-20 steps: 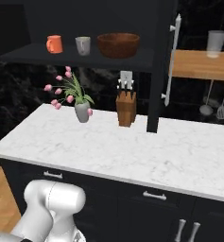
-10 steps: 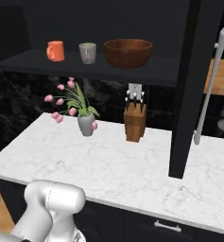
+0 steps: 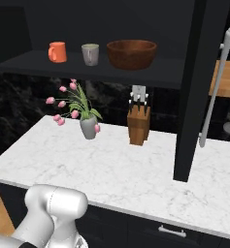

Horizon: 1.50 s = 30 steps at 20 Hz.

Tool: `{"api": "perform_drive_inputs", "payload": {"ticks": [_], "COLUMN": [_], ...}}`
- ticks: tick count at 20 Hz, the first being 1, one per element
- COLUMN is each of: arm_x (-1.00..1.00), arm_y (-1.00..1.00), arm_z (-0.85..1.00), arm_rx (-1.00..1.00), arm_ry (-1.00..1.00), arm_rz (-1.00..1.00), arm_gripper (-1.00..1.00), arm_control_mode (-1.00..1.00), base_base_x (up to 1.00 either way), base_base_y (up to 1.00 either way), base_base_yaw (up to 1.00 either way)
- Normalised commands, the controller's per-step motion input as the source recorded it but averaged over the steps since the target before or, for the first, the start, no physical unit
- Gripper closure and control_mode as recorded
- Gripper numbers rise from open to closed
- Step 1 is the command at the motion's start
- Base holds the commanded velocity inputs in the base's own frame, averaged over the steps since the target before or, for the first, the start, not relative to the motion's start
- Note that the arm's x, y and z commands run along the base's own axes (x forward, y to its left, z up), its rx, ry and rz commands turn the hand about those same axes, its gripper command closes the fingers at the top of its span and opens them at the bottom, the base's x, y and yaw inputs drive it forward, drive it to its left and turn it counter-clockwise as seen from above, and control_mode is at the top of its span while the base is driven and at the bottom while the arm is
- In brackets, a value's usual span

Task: Gather all objects into one cabinet and sort the glasses and bowls to opposite sides.

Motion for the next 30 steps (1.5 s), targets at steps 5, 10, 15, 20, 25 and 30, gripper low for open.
{"api": "perform_drive_inputs", "payload": {"ticks": [5,10,15,20,25,30], "arm_x": [0.00,0.00,0.00,0.00,0.08,0.02], "arm_y": [0.00,0.00,0.00,0.00,0.00,0.00], "arm_z": [0.00,0.00,0.00,0.00,0.01,0.17], "arm_rx": [0.00,0.00,0.00,0.00,0.00,0.00], "arm_ry": [0.00,0.00,0.00,0.00,0.00,0.00], "arm_rz": [0.00,0.00,0.00,0.00,0.01,0.01], "arm_gripper": [1.00,1.00,1.00,1.00,1.00,1.00], "arm_control_mode": [1.00,1.00,1.00,1.00,-1.00,-1.00], "base_base_x": [0.70,0.40,0.54,0.50,0.17,0.00], "base_base_y": [0.20,0.08,0.02,0.05,0.00,0.00], "base_base_yaw": [0.07,0.02,0.04,0.02,0.02,0.00]}}
